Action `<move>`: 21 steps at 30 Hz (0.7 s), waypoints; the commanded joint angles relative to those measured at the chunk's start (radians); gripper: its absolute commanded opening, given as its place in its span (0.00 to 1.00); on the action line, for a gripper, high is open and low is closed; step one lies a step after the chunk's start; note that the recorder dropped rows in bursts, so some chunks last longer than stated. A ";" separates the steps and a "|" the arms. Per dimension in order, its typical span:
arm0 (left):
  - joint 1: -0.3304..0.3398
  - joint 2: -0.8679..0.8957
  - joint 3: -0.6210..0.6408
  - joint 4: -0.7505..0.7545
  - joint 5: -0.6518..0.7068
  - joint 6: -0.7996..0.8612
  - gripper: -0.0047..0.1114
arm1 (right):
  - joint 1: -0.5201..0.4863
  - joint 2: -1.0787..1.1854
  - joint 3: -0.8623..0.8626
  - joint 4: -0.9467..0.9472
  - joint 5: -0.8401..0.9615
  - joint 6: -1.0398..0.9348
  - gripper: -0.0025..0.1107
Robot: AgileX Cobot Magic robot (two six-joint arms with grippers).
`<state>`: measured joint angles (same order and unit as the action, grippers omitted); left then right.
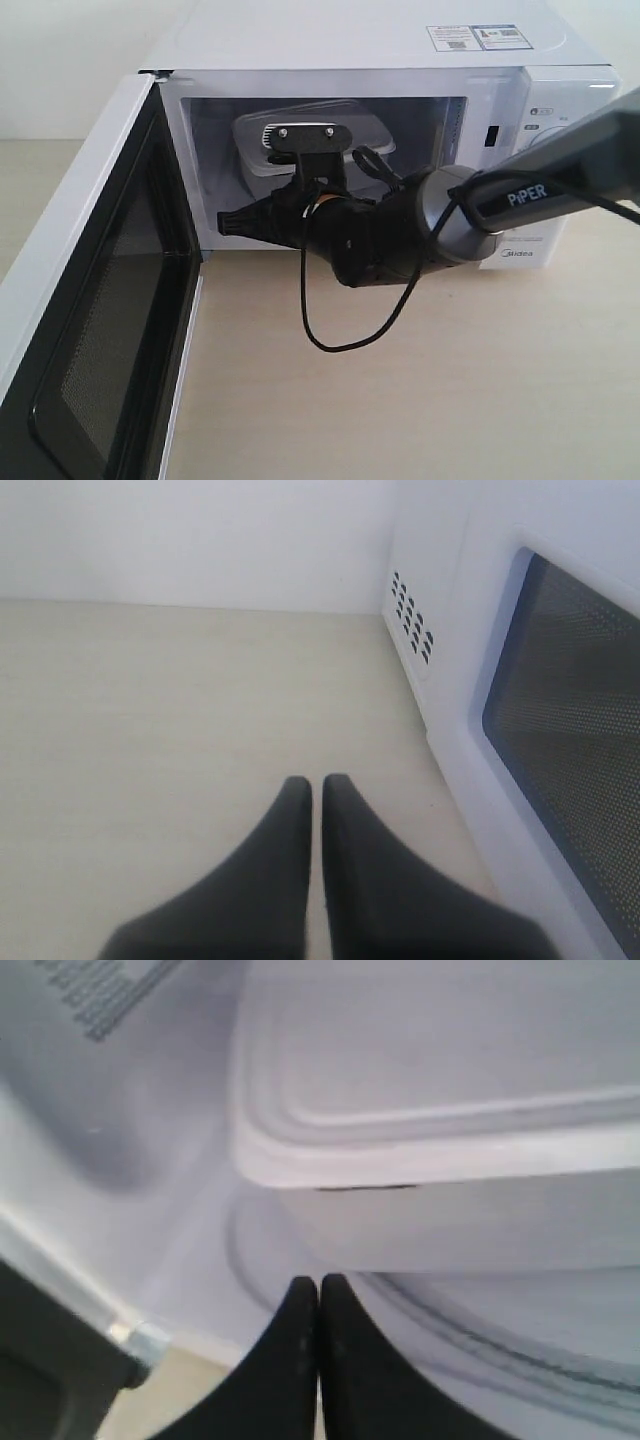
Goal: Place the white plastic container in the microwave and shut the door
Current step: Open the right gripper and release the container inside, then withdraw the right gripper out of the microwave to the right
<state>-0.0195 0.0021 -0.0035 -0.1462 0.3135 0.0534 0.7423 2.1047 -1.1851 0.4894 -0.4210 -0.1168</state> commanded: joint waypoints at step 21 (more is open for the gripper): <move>-0.002 -0.002 0.004 0.005 -0.008 0.001 0.08 | 0.177 -0.466 0.531 -0.209 -0.154 -0.102 0.02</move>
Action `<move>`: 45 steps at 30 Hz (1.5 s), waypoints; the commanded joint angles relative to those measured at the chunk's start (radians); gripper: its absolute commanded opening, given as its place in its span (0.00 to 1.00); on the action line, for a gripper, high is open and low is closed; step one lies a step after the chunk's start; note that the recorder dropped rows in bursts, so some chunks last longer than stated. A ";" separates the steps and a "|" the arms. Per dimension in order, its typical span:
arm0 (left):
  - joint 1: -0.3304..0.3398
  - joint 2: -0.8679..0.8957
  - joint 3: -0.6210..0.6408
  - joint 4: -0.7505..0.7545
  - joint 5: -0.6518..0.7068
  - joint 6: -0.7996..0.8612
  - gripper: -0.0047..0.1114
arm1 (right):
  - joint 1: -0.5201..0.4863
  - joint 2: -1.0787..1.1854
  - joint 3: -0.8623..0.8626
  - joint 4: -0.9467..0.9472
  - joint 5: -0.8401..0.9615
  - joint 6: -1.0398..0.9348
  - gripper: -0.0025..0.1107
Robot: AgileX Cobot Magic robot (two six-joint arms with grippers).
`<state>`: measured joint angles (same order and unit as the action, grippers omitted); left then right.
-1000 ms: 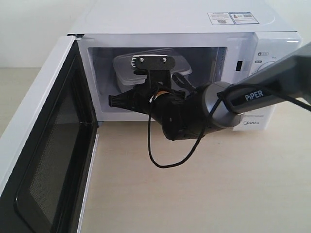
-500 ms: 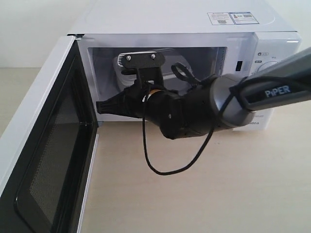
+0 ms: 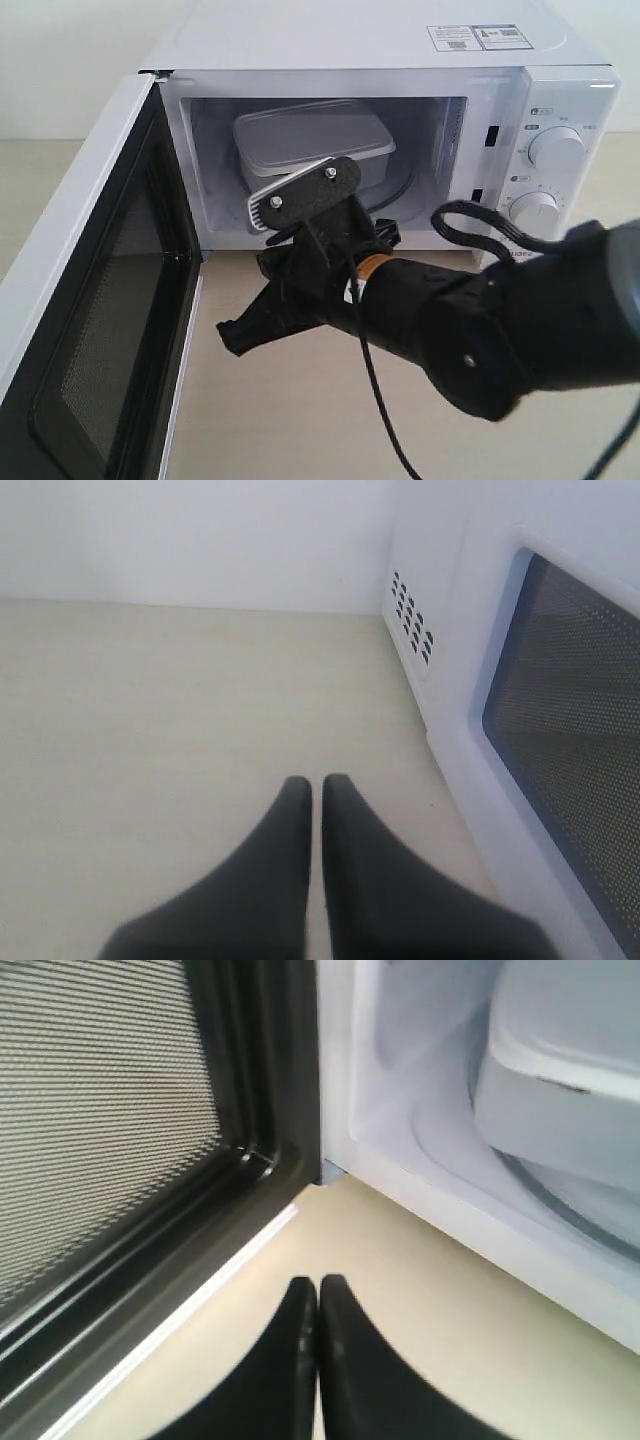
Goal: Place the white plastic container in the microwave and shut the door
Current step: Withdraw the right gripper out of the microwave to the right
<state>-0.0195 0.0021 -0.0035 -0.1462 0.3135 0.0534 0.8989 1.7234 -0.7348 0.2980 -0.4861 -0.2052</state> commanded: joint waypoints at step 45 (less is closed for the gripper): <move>-0.002 0.089 -0.225 -0.002 -0.466 0.041 0.08 | 0.019 -0.246 0.373 0.208 -0.534 -0.223 0.02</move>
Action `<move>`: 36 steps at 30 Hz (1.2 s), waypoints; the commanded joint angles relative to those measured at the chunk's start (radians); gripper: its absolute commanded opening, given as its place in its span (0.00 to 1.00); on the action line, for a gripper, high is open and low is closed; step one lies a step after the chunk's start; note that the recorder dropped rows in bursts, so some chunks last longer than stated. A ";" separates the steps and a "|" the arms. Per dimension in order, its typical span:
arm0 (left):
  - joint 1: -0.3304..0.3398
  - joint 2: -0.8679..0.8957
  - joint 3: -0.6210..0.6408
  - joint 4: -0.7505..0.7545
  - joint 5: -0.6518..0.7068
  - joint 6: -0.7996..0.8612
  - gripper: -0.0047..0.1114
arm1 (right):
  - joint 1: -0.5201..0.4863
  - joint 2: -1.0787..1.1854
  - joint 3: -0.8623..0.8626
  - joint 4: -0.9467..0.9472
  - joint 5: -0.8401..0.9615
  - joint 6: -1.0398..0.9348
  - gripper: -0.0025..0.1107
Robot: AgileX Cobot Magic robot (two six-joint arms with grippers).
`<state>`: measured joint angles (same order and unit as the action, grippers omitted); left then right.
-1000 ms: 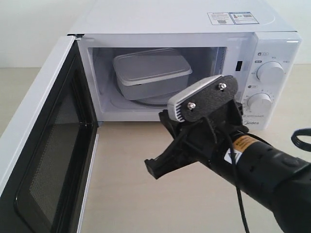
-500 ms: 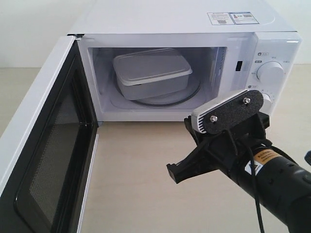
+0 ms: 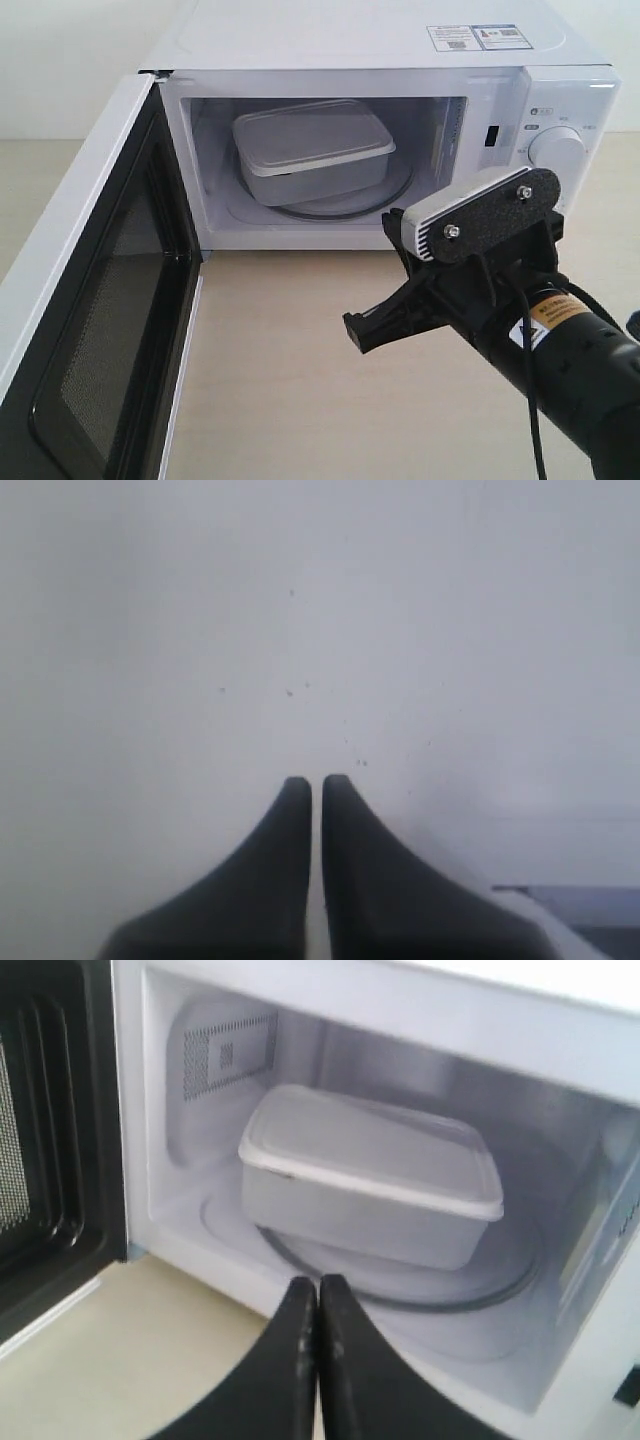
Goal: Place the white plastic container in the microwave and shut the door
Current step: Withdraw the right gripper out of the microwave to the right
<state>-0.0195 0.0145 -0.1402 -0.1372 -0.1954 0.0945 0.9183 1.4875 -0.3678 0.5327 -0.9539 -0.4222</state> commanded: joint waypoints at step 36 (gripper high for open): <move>-0.002 0.737 -0.453 -0.013 0.638 -0.026 0.08 | -0.001 -0.368 0.006 0.040 0.311 -0.121 0.02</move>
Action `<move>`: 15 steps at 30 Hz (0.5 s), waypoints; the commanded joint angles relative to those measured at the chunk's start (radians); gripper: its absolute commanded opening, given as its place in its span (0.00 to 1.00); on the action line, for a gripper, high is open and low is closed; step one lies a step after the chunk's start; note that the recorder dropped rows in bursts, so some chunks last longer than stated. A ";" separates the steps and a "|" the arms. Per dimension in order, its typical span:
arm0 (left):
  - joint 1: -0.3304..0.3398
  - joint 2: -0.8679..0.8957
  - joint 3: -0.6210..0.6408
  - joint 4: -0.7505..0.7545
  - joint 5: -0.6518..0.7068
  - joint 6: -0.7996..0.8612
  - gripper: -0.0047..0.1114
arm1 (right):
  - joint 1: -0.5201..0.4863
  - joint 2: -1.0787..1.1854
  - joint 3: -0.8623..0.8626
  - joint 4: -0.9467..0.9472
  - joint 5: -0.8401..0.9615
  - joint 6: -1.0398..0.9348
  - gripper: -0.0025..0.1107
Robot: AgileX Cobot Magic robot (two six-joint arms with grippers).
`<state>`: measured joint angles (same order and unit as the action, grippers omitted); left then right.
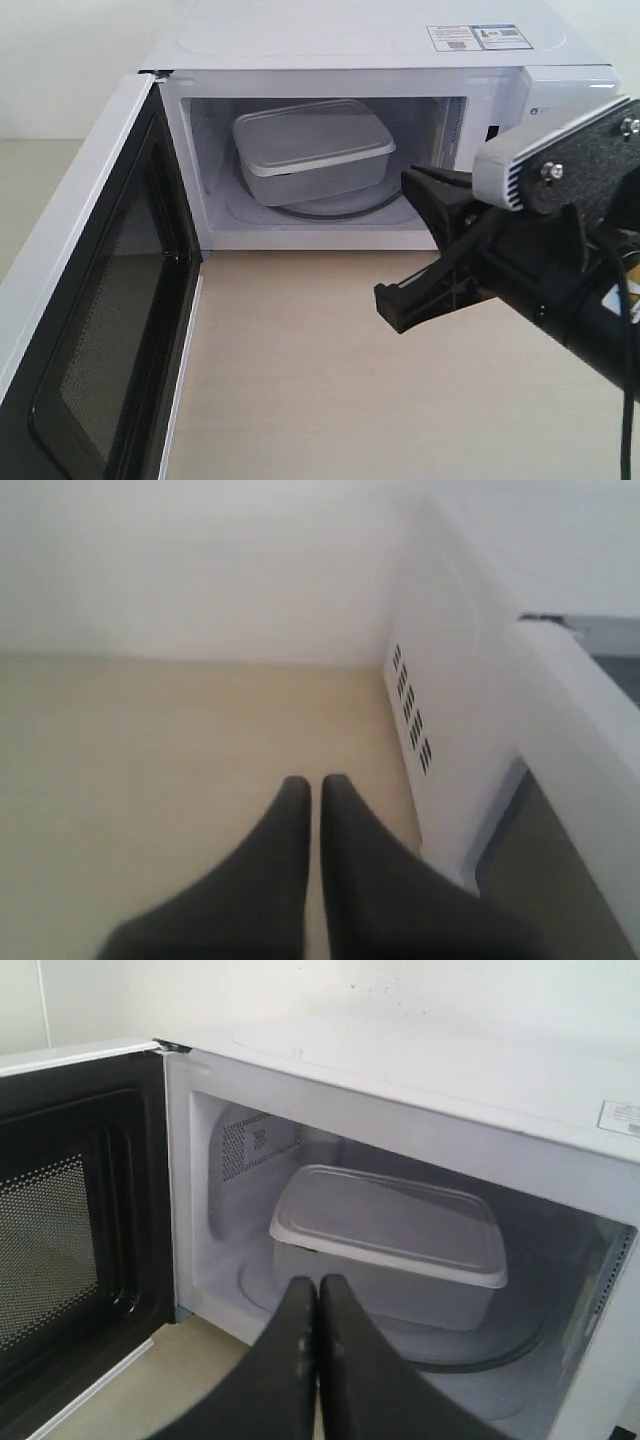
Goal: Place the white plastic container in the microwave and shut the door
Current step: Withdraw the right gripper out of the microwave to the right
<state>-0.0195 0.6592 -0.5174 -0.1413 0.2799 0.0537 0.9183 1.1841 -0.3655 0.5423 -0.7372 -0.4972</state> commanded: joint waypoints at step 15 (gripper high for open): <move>-0.002 0.373 -0.205 -0.406 0.492 0.422 0.08 | -0.001 -0.354 0.004 0.397 0.312 -0.484 0.02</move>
<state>-0.0195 1.0014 -0.7147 -0.4909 0.7531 0.4128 0.9183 0.8828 -0.3655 0.9184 -0.4808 -0.9234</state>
